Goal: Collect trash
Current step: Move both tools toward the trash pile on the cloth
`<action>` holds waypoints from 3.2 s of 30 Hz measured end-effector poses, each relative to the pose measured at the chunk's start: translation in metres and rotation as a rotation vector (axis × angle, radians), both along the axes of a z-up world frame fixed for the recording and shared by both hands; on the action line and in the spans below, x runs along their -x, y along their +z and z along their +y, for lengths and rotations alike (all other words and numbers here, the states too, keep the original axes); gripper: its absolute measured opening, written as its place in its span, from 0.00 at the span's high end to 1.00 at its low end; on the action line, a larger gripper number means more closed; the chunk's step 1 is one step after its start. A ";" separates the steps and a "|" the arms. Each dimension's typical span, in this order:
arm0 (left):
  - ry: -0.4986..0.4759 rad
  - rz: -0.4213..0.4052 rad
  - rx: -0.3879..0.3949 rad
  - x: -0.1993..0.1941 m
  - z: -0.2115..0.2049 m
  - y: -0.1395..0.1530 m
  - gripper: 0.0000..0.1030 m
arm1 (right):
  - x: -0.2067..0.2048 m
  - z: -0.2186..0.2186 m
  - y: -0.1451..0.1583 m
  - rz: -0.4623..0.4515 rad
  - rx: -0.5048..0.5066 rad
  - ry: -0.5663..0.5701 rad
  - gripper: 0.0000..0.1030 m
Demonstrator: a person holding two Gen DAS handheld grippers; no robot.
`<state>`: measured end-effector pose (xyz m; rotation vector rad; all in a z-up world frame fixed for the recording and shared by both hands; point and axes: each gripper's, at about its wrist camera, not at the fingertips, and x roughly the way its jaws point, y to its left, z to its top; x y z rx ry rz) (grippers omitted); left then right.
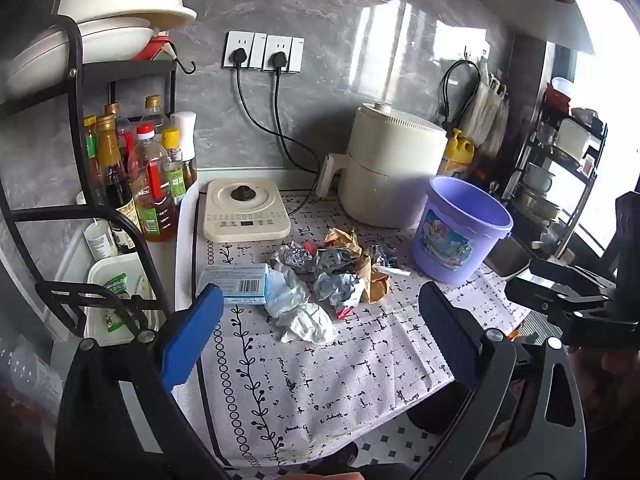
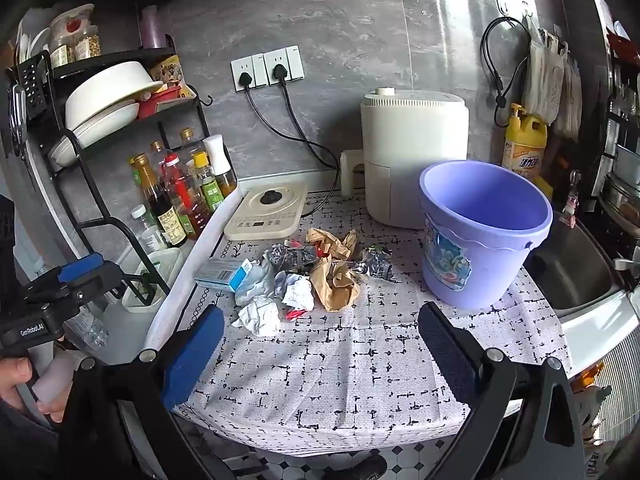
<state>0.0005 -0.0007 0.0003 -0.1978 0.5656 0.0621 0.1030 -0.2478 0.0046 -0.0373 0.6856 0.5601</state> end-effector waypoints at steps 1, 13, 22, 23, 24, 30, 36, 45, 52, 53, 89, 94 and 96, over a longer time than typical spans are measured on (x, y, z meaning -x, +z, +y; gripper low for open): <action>-0.002 -0.001 -0.003 0.000 0.000 0.000 0.06 | -0.001 -0.001 -0.001 0.008 -0.014 0.005 0.08; -0.044 -0.011 -0.009 -0.008 -0.004 0.002 0.06 | -0.003 0.006 0.000 -0.003 -0.007 -0.011 0.08; -0.061 0.004 -0.024 -0.013 -0.005 -0.001 0.06 | -0.002 0.013 -0.004 -0.008 0.000 -0.011 0.08; -0.062 0.005 -0.023 -0.013 -0.005 -0.001 0.06 | -0.002 0.013 -0.005 -0.008 0.000 -0.012 0.08; -0.062 0.005 -0.024 -0.012 -0.005 -0.002 0.06 | -0.003 0.013 -0.004 -0.006 -0.001 -0.011 0.08; -0.070 0.009 -0.032 -0.013 -0.005 -0.002 0.06 | -0.005 0.015 -0.007 0.006 -0.005 -0.014 0.08; -0.070 0.011 -0.033 -0.015 -0.004 -0.002 0.06 | -0.007 0.013 -0.009 0.014 -0.010 -0.022 0.08; -0.065 0.006 -0.024 -0.013 -0.008 0.000 0.06 | -0.007 0.004 -0.009 0.012 -0.030 -0.032 0.08; -0.061 0.008 -0.024 -0.011 -0.009 -0.001 0.06 | -0.007 0.002 -0.009 0.018 -0.037 -0.032 0.08; -0.062 0.008 -0.022 -0.010 -0.009 -0.001 0.06 | -0.007 0.001 -0.008 0.020 -0.036 -0.033 0.08; -0.066 0.110 0.052 -0.055 -0.012 -0.040 0.06 | -0.045 -0.014 -0.031 0.102 -0.076 -0.019 0.08; -0.053 0.149 0.073 -0.068 -0.006 -0.059 0.06 | -0.056 -0.012 -0.043 0.129 -0.075 -0.008 0.08; -0.050 0.161 0.086 -0.074 -0.003 -0.066 0.06 | -0.061 -0.010 -0.050 0.144 -0.078 -0.004 0.08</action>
